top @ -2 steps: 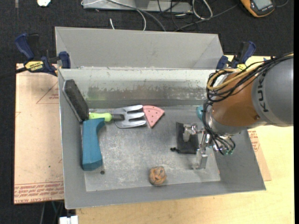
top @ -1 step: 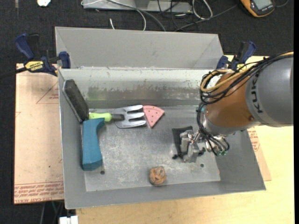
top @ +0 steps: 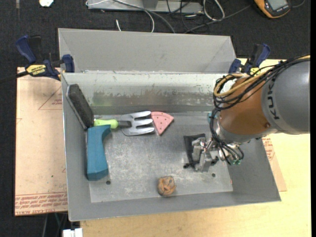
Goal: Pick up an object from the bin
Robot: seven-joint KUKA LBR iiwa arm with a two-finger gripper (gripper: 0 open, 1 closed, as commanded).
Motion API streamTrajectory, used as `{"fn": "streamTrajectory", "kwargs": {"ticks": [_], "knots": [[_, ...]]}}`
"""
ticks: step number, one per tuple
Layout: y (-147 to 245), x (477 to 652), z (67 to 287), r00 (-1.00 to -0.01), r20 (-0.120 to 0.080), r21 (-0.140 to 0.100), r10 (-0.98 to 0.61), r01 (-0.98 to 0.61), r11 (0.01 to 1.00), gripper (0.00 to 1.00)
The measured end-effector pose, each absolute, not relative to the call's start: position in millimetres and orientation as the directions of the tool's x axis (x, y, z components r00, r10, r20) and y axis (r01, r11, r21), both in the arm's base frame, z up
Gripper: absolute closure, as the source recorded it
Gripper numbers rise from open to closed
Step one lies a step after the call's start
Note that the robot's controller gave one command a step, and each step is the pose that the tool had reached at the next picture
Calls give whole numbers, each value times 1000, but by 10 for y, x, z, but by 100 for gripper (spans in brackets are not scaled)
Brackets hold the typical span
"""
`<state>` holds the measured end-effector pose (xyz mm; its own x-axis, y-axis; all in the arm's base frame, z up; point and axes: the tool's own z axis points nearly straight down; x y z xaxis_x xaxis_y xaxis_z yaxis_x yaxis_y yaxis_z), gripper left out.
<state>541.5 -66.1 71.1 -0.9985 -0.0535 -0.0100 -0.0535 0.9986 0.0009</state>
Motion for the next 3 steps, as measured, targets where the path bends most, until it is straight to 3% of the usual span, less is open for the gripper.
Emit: {"fn": "streamTrajectory", "kwargs": {"ticks": [1,2,3], "knots": [[-599,5410,1235,-998,-4,1,-66,-66,998,100],[-493,5365,1991,-996,-2,2,-91,-91,996,100],[-505,5353,2371,-995,-3,2,-105,-105,995,100]]}}
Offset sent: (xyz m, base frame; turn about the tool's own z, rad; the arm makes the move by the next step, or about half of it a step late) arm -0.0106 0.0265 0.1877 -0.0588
